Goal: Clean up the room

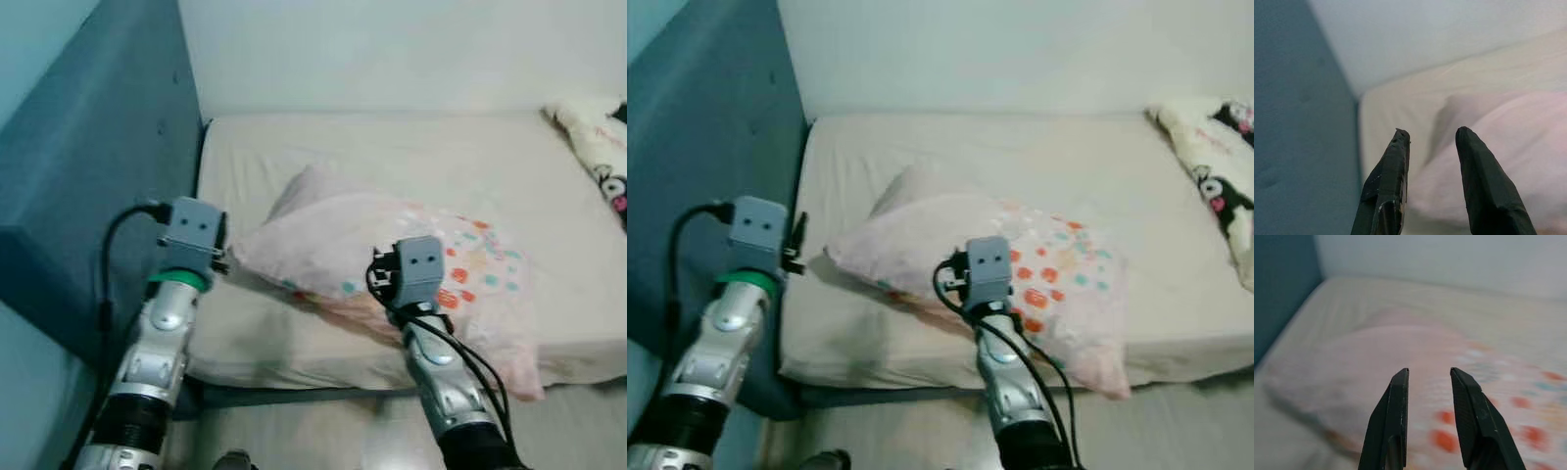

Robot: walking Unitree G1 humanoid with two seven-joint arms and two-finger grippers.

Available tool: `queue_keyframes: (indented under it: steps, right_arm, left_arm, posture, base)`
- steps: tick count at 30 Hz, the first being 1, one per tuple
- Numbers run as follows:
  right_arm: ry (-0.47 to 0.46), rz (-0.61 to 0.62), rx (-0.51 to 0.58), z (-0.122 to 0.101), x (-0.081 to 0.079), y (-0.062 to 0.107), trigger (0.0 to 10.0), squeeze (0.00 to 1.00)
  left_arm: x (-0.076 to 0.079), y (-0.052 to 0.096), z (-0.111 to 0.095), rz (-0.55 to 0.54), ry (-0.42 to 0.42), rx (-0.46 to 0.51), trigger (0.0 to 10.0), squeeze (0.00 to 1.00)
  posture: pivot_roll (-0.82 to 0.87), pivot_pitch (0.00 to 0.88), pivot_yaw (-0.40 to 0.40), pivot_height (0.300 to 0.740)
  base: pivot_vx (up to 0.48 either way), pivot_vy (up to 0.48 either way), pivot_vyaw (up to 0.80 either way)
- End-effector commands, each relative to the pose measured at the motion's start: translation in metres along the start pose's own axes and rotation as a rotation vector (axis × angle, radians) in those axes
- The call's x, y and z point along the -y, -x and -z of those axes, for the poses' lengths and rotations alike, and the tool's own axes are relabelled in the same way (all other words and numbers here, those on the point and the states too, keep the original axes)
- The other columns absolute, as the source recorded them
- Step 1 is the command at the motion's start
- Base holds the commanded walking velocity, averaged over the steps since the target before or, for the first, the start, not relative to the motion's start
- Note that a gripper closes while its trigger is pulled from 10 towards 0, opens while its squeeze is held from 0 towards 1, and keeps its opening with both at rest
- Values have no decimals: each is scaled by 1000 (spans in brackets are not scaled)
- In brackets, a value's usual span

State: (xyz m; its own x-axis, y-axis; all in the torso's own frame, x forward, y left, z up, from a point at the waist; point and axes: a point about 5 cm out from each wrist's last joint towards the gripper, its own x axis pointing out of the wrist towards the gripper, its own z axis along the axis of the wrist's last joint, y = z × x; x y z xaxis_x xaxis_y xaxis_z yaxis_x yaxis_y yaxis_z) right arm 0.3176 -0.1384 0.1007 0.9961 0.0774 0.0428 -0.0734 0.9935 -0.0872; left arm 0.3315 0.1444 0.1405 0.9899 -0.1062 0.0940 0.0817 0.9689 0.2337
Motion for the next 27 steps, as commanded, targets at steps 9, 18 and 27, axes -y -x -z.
queue_keyframes:
  steps: [9, 18, 27]
  right_arm:
    - [-14, 0, -9, 3, -3, 2, 10000, 0]
    - [9, -1, -23, 4, -4, 2, 10000, 0]
    - [4, 8, -7, 2, -3, 1, 10000, 0]
  left_arm:
    - [-4, 2, 4, -1, 0, -23, 10000, 0]
    - [-6, 2, 3, -13, -5, -13, 10000, 0]
    - [-7, 1, 3, -14, -7, -16, 10000, 0]
  posture:
    - [24, 39, 35, 740]
    - [23, 39, 36, 740]
    - [24, 38, 37, 740]
  base:
    - [0, 0, 0]
    - [185, 0, 0]
    - [480, 0, 368]
